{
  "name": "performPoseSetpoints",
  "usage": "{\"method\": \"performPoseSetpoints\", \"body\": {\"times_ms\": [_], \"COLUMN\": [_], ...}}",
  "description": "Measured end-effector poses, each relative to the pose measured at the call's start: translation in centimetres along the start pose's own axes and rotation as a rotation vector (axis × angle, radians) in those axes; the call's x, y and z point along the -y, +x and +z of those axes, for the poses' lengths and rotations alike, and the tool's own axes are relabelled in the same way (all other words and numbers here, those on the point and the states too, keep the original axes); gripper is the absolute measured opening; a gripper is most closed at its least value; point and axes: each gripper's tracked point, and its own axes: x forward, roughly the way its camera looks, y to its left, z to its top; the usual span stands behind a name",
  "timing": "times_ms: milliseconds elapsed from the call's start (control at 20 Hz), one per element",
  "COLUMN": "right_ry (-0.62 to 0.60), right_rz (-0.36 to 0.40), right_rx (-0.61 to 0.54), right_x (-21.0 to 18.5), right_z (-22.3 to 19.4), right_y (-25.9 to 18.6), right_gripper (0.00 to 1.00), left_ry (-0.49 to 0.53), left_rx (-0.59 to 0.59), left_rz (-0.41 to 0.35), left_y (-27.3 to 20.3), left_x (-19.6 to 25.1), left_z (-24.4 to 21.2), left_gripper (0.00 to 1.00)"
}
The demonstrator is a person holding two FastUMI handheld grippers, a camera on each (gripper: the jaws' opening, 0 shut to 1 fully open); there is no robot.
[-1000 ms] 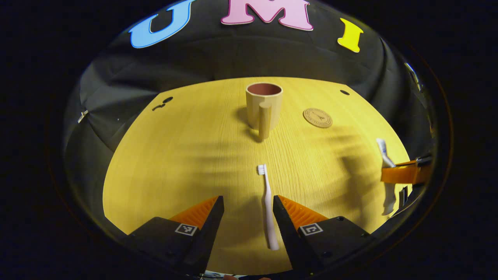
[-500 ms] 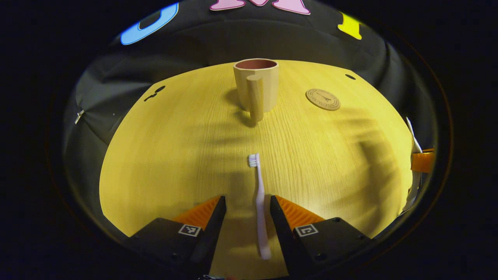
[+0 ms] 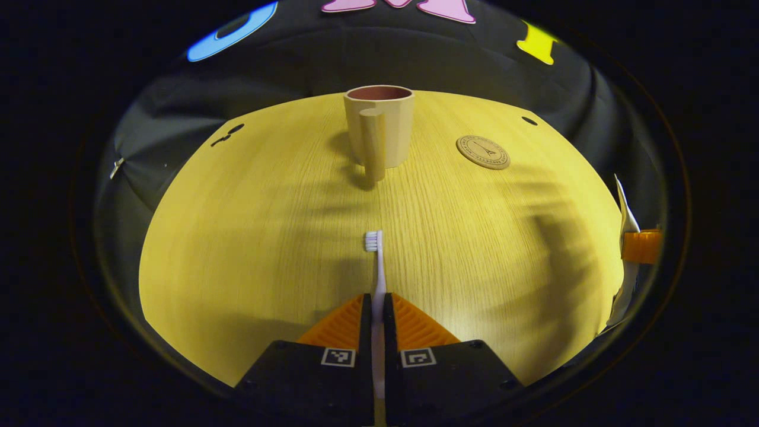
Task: Put the toothbrush and toothpaste on the desktop into the cup, then pick up the cup and place it on the coaster on the desktop.
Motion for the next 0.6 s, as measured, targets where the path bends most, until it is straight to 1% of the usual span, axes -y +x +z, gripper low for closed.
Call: {"method": "performPoseSetpoints", "body": {"times_ms": [150, 250, 350, 500, 550, 600], "right_ry": [0.003, 0.012, 0.019, 0.013, 0.006, -0.001], "right_rz": [0.028, 0.069, 0.141, 0.261, 0.294, 0.326], "right_rx": [0.041, 0.1, 0.198, 0.327, 0.372, 0.419], "right_x": [-0.7, -1.9, -3.8, -7.4, -8.5, -9.5], "right_z": [1.1, 2.5, 5.0, 9.6, 11.3, 12.6], "right_y": [-0.2, -0.5, -1.1, -1.6, -1.7, -1.8], "right_gripper": [0.29, 0.29, 0.29, 0.29, 0.28, 0.28], "left_ry": [-0.042, -0.106, -0.14, -0.159, -0.171, -0.182], "left_rx": [0.011, 0.024, 0.089, 0.198, 0.236, 0.282], "left_rz": [-0.055, -0.142, -0.197, -0.274, -0.302, -0.318], "left_y": [-0.2, -0.9, -2.2, -5.0, -5.7, -6.6], "left_x": [0.0, 0.7, 0.7, 0.7, 0.9, 0.8], "left_z": [0.5, 0.6, 1.9, 4.7, 5.5, 6.5], "left_gripper": [0.07, 0.07, 0.07, 0.06, 0.11, 0.06]}}
